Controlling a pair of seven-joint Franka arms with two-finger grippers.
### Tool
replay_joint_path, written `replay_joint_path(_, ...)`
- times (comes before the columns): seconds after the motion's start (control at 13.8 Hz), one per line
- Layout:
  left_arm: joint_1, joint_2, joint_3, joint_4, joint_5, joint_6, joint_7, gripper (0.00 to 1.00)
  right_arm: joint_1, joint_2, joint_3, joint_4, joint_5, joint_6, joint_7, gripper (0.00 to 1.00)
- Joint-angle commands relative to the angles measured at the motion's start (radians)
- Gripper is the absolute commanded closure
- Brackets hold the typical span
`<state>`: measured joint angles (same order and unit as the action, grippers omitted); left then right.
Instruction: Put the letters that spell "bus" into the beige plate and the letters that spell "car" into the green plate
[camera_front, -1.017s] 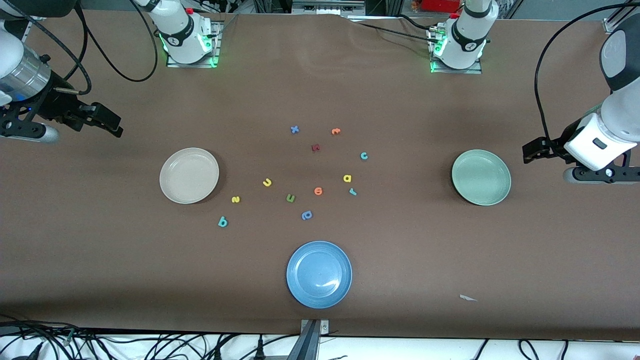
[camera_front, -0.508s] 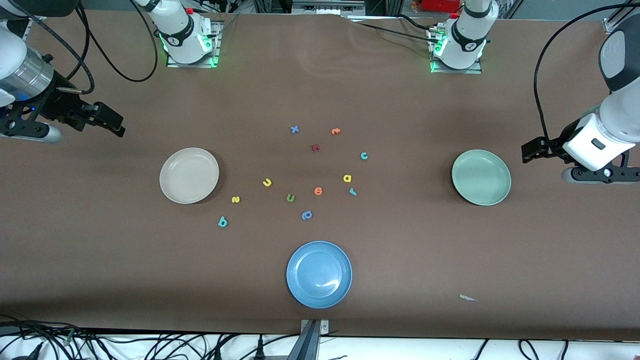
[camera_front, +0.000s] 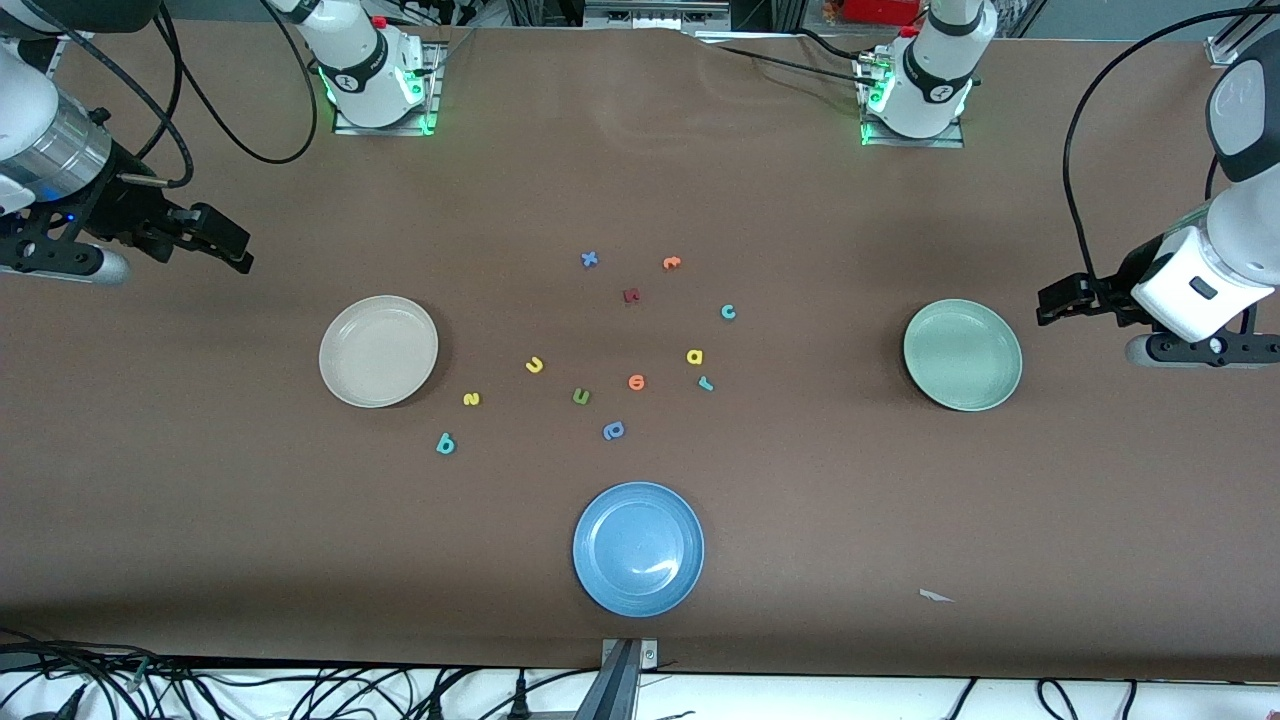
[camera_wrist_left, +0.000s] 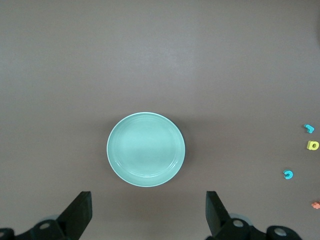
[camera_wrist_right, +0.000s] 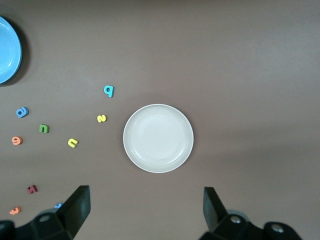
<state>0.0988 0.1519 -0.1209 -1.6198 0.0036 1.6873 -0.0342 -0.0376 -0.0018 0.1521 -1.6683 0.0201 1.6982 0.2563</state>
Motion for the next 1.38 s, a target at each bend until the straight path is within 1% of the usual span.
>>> replay_joint_path(0.0,0.004,-0.005,0.000,-0.002,-0.017,-0.006,0.013,0.00,-0.010,-0.014,0.011,-0.008,0.003,-0.008,-0.002,0.00)
replay_joint_path(0.36,0.004,-0.005,0.000,-0.003,-0.019,-0.006,0.008,0.00,-0.008,-0.006,0.012,-0.008,-0.005,0.008,0.001,0.00)
replay_joint_path(0.44,0.002,-0.005,0.000,-0.003,-0.019,-0.008,0.008,0.00,-0.010,0.018,0.012,-0.008,-0.003,0.014,0.000,0.00)
replay_joint_path(0.51,0.002,-0.003,0.000,-0.003,-0.019,-0.008,0.005,0.00,-0.010,0.046,0.012,-0.005,-0.003,0.018,0.001,0.00)
replay_joint_path(0.65,-0.004,0.001,-0.002,-0.003,-0.019,-0.011,0.000,0.00,-0.002,0.106,0.015,-0.007,-0.014,0.086,0.001,0.00)
replay_joint_path(0.87,-0.004,0.003,-0.002,-0.002,-0.019,-0.011,0.000,0.00,0.028,0.207,0.015,-0.005,-0.014,0.149,0.001,0.00)
replay_joint_path(1.02,-0.005,0.005,-0.002,-0.003,-0.019,-0.011,-0.003,0.00,0.062,0.284,0.015,-0.005,-0.019,0.236,0.004,0.00)
replay_joint_path(1.16,-0.014,0.006,-0.003,-0.003,-0.019,-0.011,-0.028,0.00,0.097,0.351,0.015,-0.007,-0.026,0.323,0.090,0.00)
replay_joint_path(1.23,-0.027,0.011,-0.003,-0.003,-0.019,-0.011,-0.050,0.00,0.120,0.393,0.014,-0.008,-0.041,0.365,0.122,0.00)
replay_joint_path(1.31,-0.034,0.014,-0.003,-0.003,-0.019,-0.011,-0.073,0.00,0.139,0.439,0.014,-0.008,-0.086,0.418,0.135,0.00)
